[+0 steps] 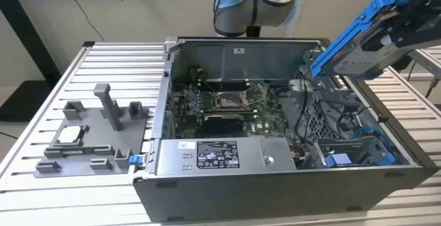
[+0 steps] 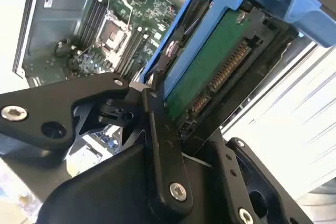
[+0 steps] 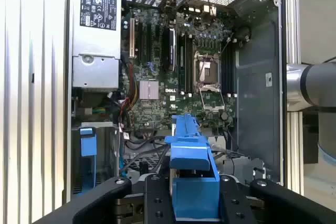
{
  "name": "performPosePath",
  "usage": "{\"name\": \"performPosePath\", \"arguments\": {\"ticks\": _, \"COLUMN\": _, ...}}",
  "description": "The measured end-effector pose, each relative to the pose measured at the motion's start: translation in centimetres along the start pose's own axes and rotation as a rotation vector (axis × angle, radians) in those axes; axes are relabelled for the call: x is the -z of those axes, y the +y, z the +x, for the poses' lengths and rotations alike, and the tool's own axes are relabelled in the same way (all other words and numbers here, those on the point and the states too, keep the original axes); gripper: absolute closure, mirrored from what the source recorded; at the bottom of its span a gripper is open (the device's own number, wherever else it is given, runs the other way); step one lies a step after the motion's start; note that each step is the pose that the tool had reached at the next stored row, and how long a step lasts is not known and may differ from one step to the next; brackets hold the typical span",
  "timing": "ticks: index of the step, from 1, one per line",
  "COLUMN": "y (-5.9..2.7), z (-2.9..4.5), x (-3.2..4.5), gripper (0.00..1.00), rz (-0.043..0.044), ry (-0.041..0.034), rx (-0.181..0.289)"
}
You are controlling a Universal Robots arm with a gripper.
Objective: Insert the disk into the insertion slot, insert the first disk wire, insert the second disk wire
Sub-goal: 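Insert the disk into the insertion slot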
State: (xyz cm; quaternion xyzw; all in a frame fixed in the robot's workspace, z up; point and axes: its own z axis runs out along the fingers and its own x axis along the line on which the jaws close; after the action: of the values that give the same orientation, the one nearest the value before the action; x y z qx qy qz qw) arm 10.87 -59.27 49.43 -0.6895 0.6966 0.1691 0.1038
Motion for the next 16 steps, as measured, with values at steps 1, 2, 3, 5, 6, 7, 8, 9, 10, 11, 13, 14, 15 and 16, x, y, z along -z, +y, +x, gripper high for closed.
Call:
{"name": "performPosePath", "arguments": {"ticks": 1, "y": 0.00, "z": 0.01, "x": 0.00, "gripper": 1.00, "rz": -0.0003, "ry": -0.0017, "rx": 0.000}}
{"name": "performPosePath", "arguments": {"ticks": 2, "y": 0.00, "z": 0.01, "x": 0.00, "gripper": 1.00, "rz": -0.0005, "ry": -0.0031, "rx": 0.000}}
{"name": "performPosePath", "arguments": {"ticks": 3, "y": 0.00, "z": 0.02, "x": 0.00, "gripper": 1.00, "rz": -0.0007, "ry": -0.0046, "rx": 0.000}}
{"name": "performPosePath", "arguments": {"ticks": 5, "y": -0.01, "z": 0.03, "x": 0.01, "gripper": 1.00, "rz": -0.0011, "ry": -0.0077, "rx": 0.000}}
{"name": "performPosePath", "arguments": {"ticks": 6, "y": -0.01, "z": 0.03, "x": 0.01, "gripper": 1.00, "rz": -0.0013, "ry": -0.0090, "rx": 0.000}}
{"name": "performPosePath", "arguments": {"ticks": 7, "y": -0.01, "z": 0.04, "x": 0.01, "gripper": 1.00, "rz": -0.0016, "ry": -0.0107, "rx": 0.000}}
{"name": "performPosePath", "arguments": {"ticks": 8, "y": -0.01, "z": 0.04, "x": 0.02, "gripper": 1.00, "rz": -0.0018, "ry": -0.0121, "rx": 0.000}}
{"name": "performPosePath", "arguments": {"ticks": 9, "y": -0.01, "z": 0.05, "x": 0.02, "gripper": 1.00, "rz": -0.0020, "ry": -0.0135, "rx": 0.001}}
{"name": "performPosePath", "arguments": {"ticks": 10, "y": -0.01, "z": 0.06, "x": 0.02, "gripper": 1.00, "rz": -0.0022, "ry": -0.0151, "rx": 0.001}}
{"name": "performPosePath", "arguments": {"ticks": 11, "y": -0.01, "z": 0.06, "x": 0.02, "gripper": 1.00, "rz": -0.0025, "ry": -0.0166, "rx": 0.001}}
{"name": "performPosePath", "arguments": {"ticks": 13, "y": -0.01, "z": 0.07, "x": 0.03, "gripper": 1.00, "rz": -0.0029, "ry": -0.0195, "rx": 0.001}}
{"name": "performPosePath", "arguments": {"ticks": 14, "y": -0.02, "z": 0.07, "x": 0.03, "gripper": 1.00, "rz": -0.0031, "ry": -0.0210, "rx": 0.001}}
{"name": "performPosePath", "arguments": {"ticks": 15, "y": -0.02, "z": 0.08, "x": 0.03, "gripper": 1.00, "rz": -0.0032, "ry": -0.0221, "rx": 0.001}}
{"name": "performPosePath", "arguments": {"ticks": 16, "y": -0.02, "z": 0.08, "x": 0.02, "gripper": 1.00, "rz": -0.0031, "ry": -0.0220, "rx": 0.001}}
